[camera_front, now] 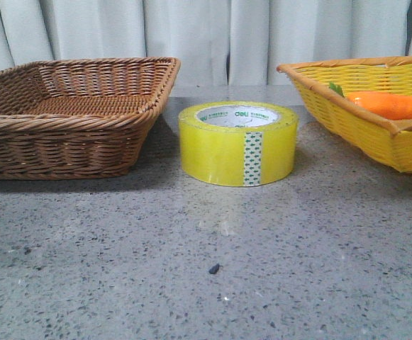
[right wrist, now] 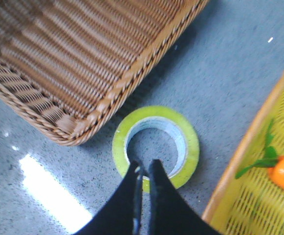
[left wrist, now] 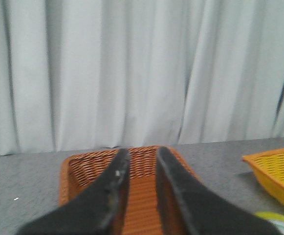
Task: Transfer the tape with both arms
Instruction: 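Lower the left gripper over the tape roll on the table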
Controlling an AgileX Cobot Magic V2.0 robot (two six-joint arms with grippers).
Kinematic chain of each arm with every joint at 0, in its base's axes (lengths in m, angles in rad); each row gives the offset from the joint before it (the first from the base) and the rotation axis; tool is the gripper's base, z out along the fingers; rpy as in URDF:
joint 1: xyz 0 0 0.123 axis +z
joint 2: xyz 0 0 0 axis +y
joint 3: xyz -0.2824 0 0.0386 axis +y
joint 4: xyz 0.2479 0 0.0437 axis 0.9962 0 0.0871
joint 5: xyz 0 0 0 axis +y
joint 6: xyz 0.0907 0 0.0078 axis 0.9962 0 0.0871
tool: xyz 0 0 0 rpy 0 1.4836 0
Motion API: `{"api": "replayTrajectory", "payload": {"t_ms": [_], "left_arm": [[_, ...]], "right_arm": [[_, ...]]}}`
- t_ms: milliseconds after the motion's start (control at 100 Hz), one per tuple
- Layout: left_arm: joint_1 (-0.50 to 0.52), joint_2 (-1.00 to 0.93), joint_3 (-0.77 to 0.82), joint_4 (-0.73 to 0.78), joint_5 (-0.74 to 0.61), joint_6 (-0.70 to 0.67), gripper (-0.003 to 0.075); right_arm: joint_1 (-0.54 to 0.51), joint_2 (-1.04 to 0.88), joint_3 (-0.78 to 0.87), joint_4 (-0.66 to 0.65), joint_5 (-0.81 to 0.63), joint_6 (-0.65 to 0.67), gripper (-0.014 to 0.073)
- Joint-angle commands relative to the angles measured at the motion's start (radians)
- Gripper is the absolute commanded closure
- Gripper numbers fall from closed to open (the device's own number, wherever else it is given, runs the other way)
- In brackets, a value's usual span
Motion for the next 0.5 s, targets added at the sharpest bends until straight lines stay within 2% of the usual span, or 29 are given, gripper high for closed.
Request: {"api": "replayTrajectory", "payload": {"t_ms": [0,50,90,350,490], "left_arm": [[-0.078,0.063,-0.054,0.000,-0.126,-0.003,0.0346],[-0.119,0.097,-0.068,0.000,-0.141,-0.003,0.0281],[-0.148,0.129,-0.079,0.000,-0.147,-0.003,0.0256],[-0.370,0.386,-0.208,0.026,-0.121,-0.002,0.0263],[-0.466,0.551,-0.336,0.049,0.004,-0.002,0.0263]], "right_arm": [[-0.002,-0.105,-0.016,-0.022,-0.100,-0.002,0.0668],[-0.002,-0.154,0.009,-0.022,-0.159,-0.002,0.0668],[-0.002,-0.199,0.031,-0.030,-0.197,-0.002,0.0668],[-0.002,-0.501,0.302,-0.047,-0.446,-0.002,0.0668],[-0.002,-0.636,0.435,-0.047,-0.494,-0.002,0.0668]]}}
